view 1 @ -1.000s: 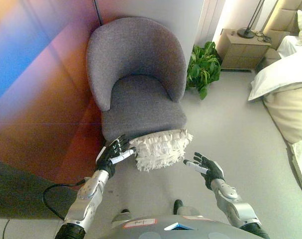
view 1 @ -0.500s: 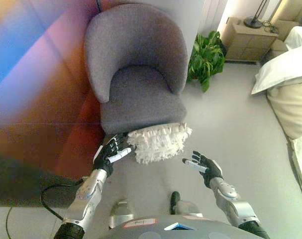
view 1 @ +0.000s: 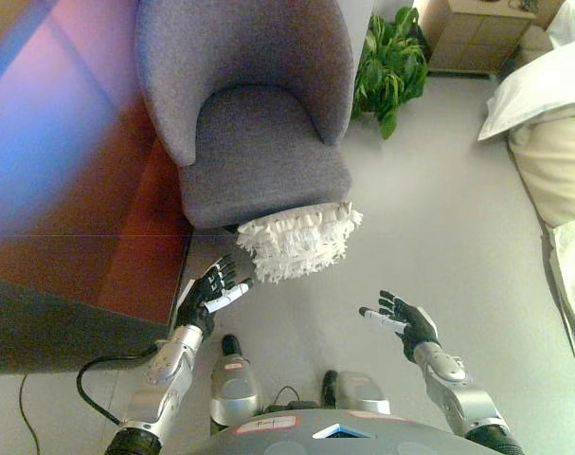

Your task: Pick up the pillow and put it on the sofa.

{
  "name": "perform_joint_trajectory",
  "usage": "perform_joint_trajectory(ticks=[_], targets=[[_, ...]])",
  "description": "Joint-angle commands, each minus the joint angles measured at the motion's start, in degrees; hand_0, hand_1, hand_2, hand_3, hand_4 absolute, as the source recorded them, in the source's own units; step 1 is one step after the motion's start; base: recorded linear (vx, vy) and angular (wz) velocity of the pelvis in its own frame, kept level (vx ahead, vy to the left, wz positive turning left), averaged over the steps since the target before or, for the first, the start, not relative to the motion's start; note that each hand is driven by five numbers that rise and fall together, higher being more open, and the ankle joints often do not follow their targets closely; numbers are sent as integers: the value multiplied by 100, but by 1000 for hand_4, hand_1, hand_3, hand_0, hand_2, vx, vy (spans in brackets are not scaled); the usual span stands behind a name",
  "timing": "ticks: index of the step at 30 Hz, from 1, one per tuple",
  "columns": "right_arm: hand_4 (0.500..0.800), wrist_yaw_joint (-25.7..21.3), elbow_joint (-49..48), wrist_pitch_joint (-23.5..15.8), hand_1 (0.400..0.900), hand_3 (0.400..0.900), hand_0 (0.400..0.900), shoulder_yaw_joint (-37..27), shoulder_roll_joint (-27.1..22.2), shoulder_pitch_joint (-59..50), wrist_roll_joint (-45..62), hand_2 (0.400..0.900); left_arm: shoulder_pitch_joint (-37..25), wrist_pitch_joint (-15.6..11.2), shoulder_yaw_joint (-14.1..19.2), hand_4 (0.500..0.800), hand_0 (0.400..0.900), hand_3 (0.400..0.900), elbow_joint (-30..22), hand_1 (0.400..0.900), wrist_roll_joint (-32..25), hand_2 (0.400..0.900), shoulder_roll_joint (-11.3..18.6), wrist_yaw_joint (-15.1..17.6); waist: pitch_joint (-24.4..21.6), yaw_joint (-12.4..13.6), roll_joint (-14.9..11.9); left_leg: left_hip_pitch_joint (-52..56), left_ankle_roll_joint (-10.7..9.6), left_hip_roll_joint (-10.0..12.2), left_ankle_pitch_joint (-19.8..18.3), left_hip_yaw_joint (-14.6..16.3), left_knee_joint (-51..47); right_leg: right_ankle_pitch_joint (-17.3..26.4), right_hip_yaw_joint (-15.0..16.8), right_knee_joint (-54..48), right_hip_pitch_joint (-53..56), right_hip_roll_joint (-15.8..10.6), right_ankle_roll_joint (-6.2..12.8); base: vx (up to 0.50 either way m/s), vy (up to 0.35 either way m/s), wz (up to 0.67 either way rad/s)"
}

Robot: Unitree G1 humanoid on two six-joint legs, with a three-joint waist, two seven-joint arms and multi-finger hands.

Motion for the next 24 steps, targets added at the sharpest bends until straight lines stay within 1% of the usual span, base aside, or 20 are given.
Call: perform_joint_trajectory(ticks=[1, 2, 3, 4, 5, 6, 7, 9, 10, 13, 14, 15, 16, 18, 19, 20, 21, 22, 23, 24], targets=[[800, 51, -704, -236, 900, 900, 900, -82, 33, -69, -192, 900, -85, -448, 500, 800, 900, 900, -799, 900, 120, 900, 469, -282, -682, 177, -172, -516, 459, -193, 409, -20, -117, 1396, -575, 440, 1023, -524, 712, 329, 196, 17], [800, 14, -713, -226, 900, 900, 900, -99, 60, -63, -175, 900, -108, -424, 482, 800, 900, 900, -807, 900, 109, 900, 503, -295, -701, 192, -190, -499, 508, -261, 370, -70, -101, 1580, -563, 662, 929, -587, 744, 401, 229, 17], [800, -46, -739, -229, 900, 900, 900, -90, 121, -63, -179, 900, -155, -397, 463, 800, 900, 900, -810, 900, 108, 900, 557, -295, -723, 222, -211, -470, 607, -414, 249, -167, -63, 1792, -570, 1051, 771, -649, 785, 450, 227, 12], [800, -165, -754, -232, 900, 900, 900, -56, 194, -71, -222, 900, -220, -399, 415, 800, 900, 900, -776, 900, 186, 900, 629, -297, -753, 240, -188, -327, 678, -590, 23, -274, -40, 2006, -649, 1871, 509, -739, 829, 456, 261, 5], [800, -289, -726, -211, 900, 900, 900, -13, 234, -144, -279, 900, -263, -369, 417, 800, 900, 900, -779, 900, 236, 900, 665, -274, -757, 267, -118, -222, 772, -618, -31, -170, -21, 2191, -752, 2381, 176, -828, 782, 393, 222, 2], [800, -370, -693, -196, 900, 900, 900, 17, 254, -194, -318, 900, -284, -342, 421, 800, 900, 900, -787, 900, 255, 900, 673, -254, -764, 280, -103, -159, 791, -647, -74, -136, -25, 2263, -754, 2534, 5, -880, 769, 302, 145, -2], [800, -543, -628, -195, 900, 900, 900, 89, 281, -290, -439, 900, -329, -261, 448, 800, 900, 900, -841, 900, 238, 900, 701, -224, -742, 266, -64, 55, 819, -707, -117, -110, -91, 2202, -852, 2529, -299, -949, 683, 299, 55, 6], [800, -774, -580, -273, 900, 900, 900, 134, 292, -328, -883, 900, -366, -156, 499, 800, 900, 900, -940, 900, 215, 900, 737, -300, -718, 213, 2, 285, 783, -707, -119, -89, -203, 1829, -1084, 2058, -588, -798, 531, 340, -54, 26], [800, -932, -514, -284, 900, 900, 900, 129, 241, -366, -1249, 900, -408, -126, 500, 800, 900, 900, -966, 900, 234, 900, 772, -353, -680, 152, 16, 453, 732, -694, -152, -77, -233, 1772, -1223, 1555, -744, -710, 496, 357, -181, 45], [800, -1234, -362, -298, 900, 900, 900, 126, 48, -538, -2007, 900, -595, 22, 471, 800, 900, 900, -1002, 900, 207, 900, 853, -302, -523, 14, -20, 714, 562, -599, -336, -160, -123, 2177, -1254, 489, -1055, -906, 540, 356, -309, 48], [800, -1271, -299, -216, 900, 900, 900, 163, -83, -629, -2445, 900, -651, 43, 405, 800, 900, 900, -1001, 900, 168, 900, 890, -271, -489, -49, -106, 837, 411, -536, -558, -290, -51, 2540, -1085, -287, -1217, -1164, 757, 312, -341, 46], [800, -1301, -292, -180, 900, 900, 900, 173, -106, -662, -2608, 900, -667, 39, 385, 800, 900, 900, -997, 900, 152, 900, 893, -258, -445, -73, -117, 825, 408, -508, -556, -258, 13, 2722, -1136, -529, -1188, -1211, 758, 455, -457, 73], [800, -1363, -241, 28, 900, 900, 900, 229, -252, -786, -3027, 900, -684, 30, 311, 800, 900, 900, -992, 900, 125, 900, 922, -265, -432, -121, -144, 864, 299, -375, -703, -358, 123, 2999, -1042, -1375, -1296, -1330, 897, 230, -255, 45], [800, -1363, -241, 28, 900, 900, 900, 229, -252, -786, -3027, 900, -684, 30, 311, 800, 900, 900, -992, 900, 125, 900, 922, -265, -432, -121, -144, 864, 299, -375, -703, -358, 123, 2999, -1042, -1375, -1296, -1330, 897, 247, -226, 40], [800, -1448, -166, 212, 900, 900, 900, 286, -353, -887, -3400, 900, -594, -5, 278, 800, 900, 900, -997, 900, 106, 900, 945, -211, -398, -149, -193, 975, 250, -228, -900, -510, 252, 3372, -862, -1401, -1483, -1496, 983, 538, -477, 74], [800, -1515, -53, 226, 900, 900, 900, 315, -367, -885, -3683, 900, -443, -47, 315, 800, 900, 900, -988, 900, 124, 900, 946, -165, -367, -129, -189, 1018, 179, 10, -1000, -666, 435, 3044, -798, -1162, -1406, -1497, 980, 658, -570, 87], [800, -1505, 19, 203, 900, 900, 900, 294, -357, -892, -3838, 900, -353, -72, 332, 800, 900, 900, -967, 900, 141, 900, 951, -121, -360, -110, -259, 1041, 173, 71, -1055, -706, 567, 3024, -863, -997, -1402, -1464, 954, 553, -435, 68], [800, -1405, -11, 325, 900, 900, 900, 239, -409, -832, -4094, 900, -212, -9, 414, 800, 900, 900, -951, 900, 207, 900, 862, -37, -417, -107, -217, 1119, 56, 278, -945, -747, 535, 2816, -859, -922, -1303, -1438, 952, 366, -241, 51], [800, -1323, -89, 405, 900, 900, 900, 205, -475, -779, -4221, 900, -129, 84, 494, 800, 900, 900, -996, 900, 97, 900, 807, -43, -444, -112, -189, 1193, -25, 398, -802, -718, 496, 2733, -941, -853, -1268, -1400, 938, 293, -193, 67], [800, -1343, -168, 433, 900, 900, 900, 142, -597, -729, -4435, 900, -60, 181, 576, 800, 900, 900, -1112, 900, 3, 900, 779, -278, -440, -103, -140, 1176, -126, 600, -517, -540, 475, 2560, -1125, -775, -1228, -1333, 903, 135, -125, 61]])
